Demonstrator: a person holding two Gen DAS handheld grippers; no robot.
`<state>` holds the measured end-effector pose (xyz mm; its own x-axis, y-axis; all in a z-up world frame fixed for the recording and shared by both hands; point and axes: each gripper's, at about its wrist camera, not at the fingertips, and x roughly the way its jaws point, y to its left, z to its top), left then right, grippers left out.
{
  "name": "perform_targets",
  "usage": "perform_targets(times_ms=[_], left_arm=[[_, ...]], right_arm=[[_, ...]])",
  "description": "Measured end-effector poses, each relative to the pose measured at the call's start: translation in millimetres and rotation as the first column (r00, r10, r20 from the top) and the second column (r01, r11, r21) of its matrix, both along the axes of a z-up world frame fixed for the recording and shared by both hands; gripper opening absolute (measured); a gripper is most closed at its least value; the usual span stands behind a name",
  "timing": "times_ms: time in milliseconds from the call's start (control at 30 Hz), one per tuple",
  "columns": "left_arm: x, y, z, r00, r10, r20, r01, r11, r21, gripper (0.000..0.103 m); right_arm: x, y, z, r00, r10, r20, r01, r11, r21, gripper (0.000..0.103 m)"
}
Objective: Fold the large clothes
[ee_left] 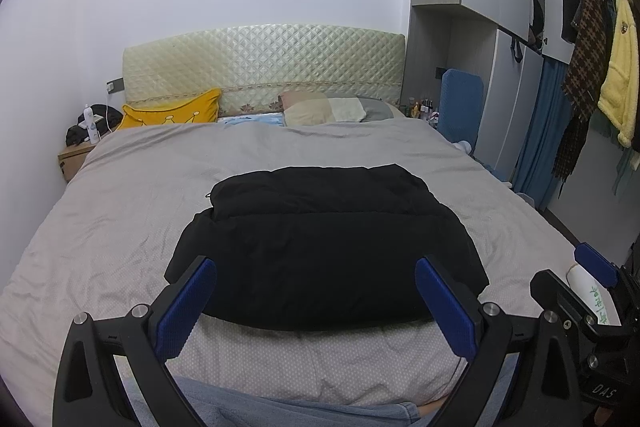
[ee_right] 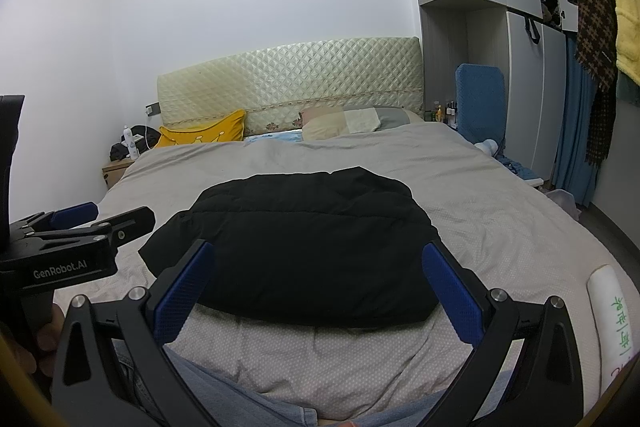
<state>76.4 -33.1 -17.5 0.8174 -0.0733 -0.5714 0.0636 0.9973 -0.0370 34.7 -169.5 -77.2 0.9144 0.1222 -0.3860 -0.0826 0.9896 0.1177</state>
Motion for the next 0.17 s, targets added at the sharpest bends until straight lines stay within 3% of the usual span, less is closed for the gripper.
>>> perform_targets(times_ms=[167], left_arm=[[-0.1,-0.4,0.9,1.0,0.0,0.001,0.0,1.0,0.003,0.101]], right_arm=[[1.0,0.6,-0.9,1.0,0.002,-0.008,-0.002,1.0,0.002,0.103]])
